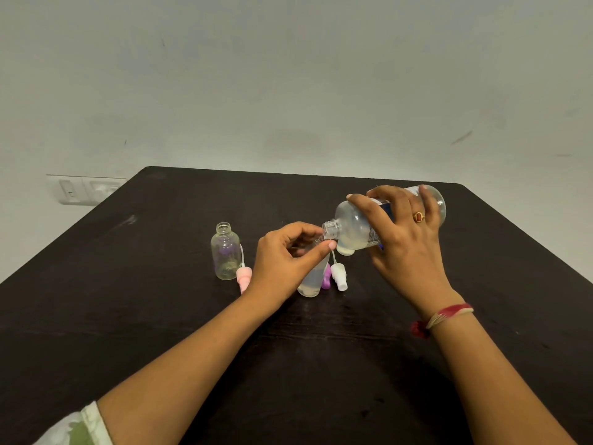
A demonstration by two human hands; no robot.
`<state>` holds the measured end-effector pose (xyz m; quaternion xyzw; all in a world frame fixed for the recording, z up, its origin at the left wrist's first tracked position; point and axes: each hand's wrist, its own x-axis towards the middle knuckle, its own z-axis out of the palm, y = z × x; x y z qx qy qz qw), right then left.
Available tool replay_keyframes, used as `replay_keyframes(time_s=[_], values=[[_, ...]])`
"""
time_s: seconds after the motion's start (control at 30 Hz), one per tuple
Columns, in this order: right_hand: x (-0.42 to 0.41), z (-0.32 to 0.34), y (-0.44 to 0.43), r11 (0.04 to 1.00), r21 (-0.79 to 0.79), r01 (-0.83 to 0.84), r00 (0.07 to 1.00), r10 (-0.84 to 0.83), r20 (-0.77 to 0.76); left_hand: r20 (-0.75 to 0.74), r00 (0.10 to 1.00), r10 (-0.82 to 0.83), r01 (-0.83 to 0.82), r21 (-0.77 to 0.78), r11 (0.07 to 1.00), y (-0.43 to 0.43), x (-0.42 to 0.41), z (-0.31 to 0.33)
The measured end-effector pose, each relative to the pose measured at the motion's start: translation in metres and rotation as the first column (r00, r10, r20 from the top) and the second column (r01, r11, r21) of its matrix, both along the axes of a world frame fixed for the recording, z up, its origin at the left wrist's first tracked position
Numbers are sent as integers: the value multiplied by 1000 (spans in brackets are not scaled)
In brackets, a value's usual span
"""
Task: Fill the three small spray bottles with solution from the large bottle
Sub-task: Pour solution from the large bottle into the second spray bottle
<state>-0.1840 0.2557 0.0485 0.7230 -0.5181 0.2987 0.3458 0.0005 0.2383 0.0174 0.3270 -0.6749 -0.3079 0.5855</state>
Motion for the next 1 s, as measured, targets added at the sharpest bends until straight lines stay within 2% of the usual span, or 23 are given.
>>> replay_keyframes(time_s=[1.0], values=[[-1, 0, 1, 1000, 13, -9, 1000, 9, 17, -4, 1000, -2, 2, 5, 1000, -2, 0, -2]])
